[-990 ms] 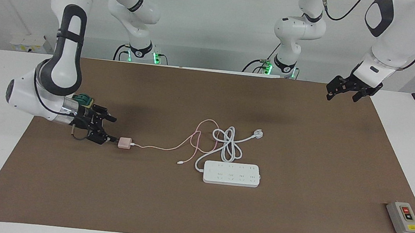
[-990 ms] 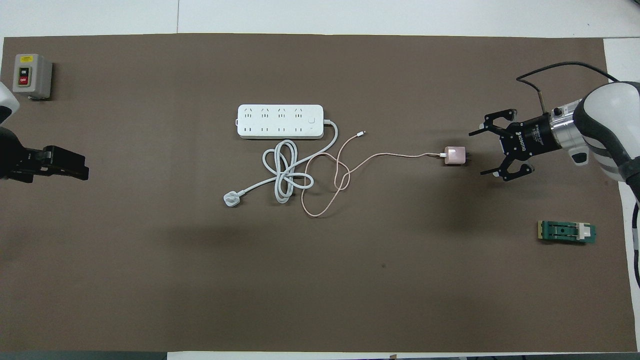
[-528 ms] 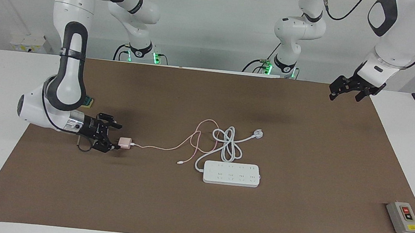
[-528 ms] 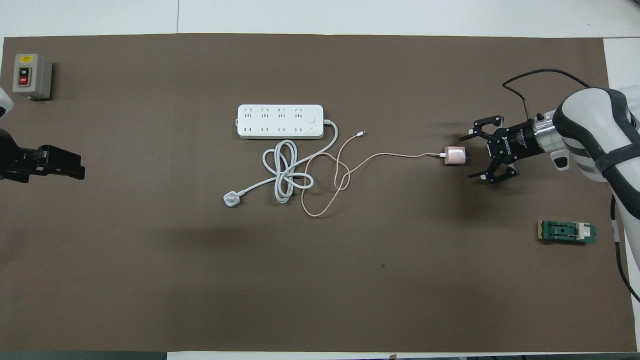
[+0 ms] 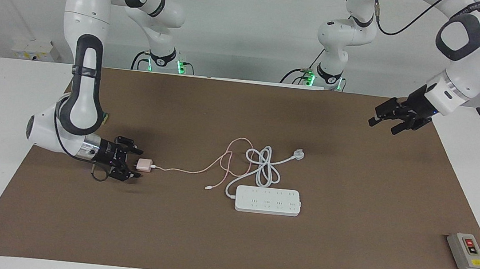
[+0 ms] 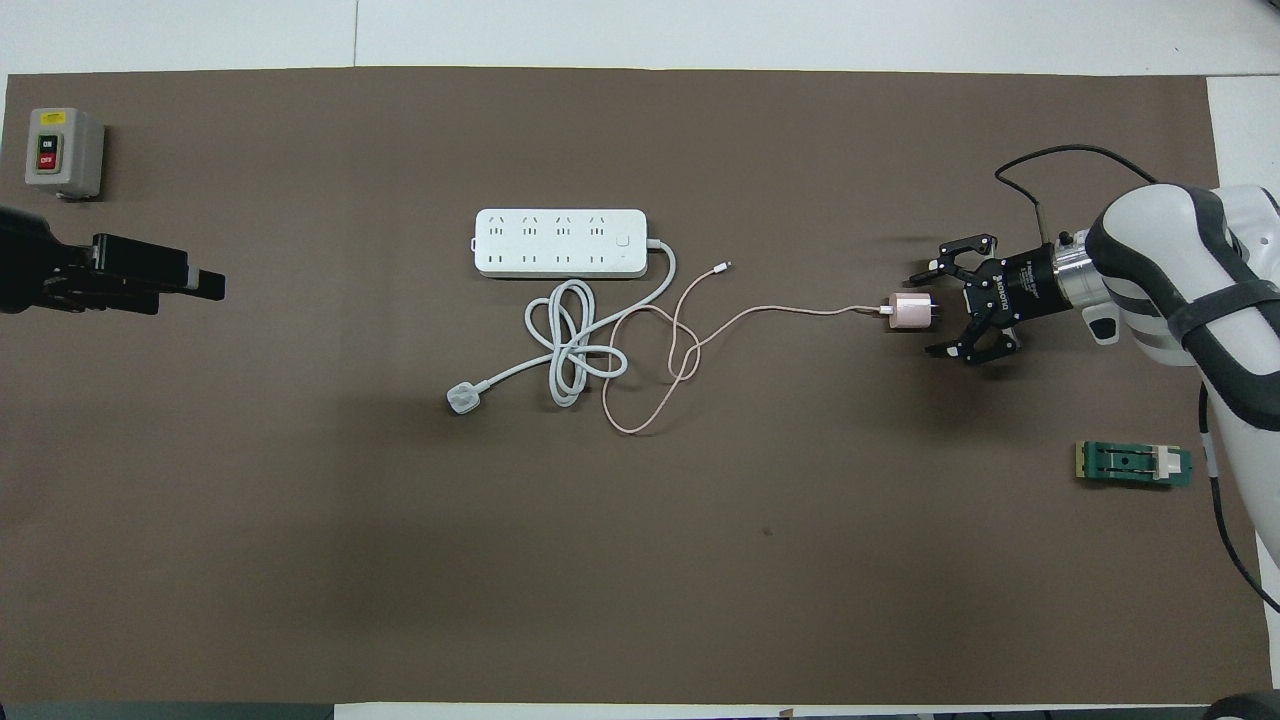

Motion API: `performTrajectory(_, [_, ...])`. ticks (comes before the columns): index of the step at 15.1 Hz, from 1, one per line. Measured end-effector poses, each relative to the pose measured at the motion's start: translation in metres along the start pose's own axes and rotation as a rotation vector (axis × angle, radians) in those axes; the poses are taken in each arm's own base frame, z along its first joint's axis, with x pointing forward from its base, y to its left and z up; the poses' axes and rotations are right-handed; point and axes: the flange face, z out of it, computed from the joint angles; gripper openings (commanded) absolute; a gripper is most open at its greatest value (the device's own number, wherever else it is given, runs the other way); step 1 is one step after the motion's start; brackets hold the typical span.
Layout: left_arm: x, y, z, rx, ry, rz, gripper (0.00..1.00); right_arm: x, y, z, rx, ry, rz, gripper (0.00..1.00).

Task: Plug charger into power strip
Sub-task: 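Carry the charger to the power strip while the left gripper approaches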

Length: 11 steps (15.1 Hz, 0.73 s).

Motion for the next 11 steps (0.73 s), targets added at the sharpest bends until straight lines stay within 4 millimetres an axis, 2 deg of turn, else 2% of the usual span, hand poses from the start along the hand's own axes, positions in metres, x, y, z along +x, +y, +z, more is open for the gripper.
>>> performTrajectory(1, [0.007,-0.013,0.008,-0.084,0.005,0.002,1.0,-0.001,0.0,0.0,0.002,-0.003,0.001,0.92])
performTrajectory(2, [0.015,-0.021,0.018,-0.168,0.007,-0.005,1.0,-0.001,-0.001,0.001,0.002,-0.004,-0.001,0.85])
performTrajectory(4, [0.025,-0.026,0.038,-0.271,-0.001,-0.026,1.0,-0.002,-0.001,0.003,-0.001,-0.003,-0.011,0.51])
performTrajectory(5, [0.027,-0.026,0.045,-0.313,-0.007,-0.037,1.0,-0.003,-0.002,0.003,0.004,-0.004,-0.023,0.29])
performTrajectory(6, [0.029,-0.027,0.056,-0.371,-0.009,-0.039,1.0,-0.004,-0.002,0.003,0.004,-0.004,-0.035,0.0])
performTrajectory(11, [0.037,-0.054,0.127,-0.574,-0.055,-0.028,1.0,-0.006,-0.001,0.001,0.008,-0.005,-0.048,0.0])
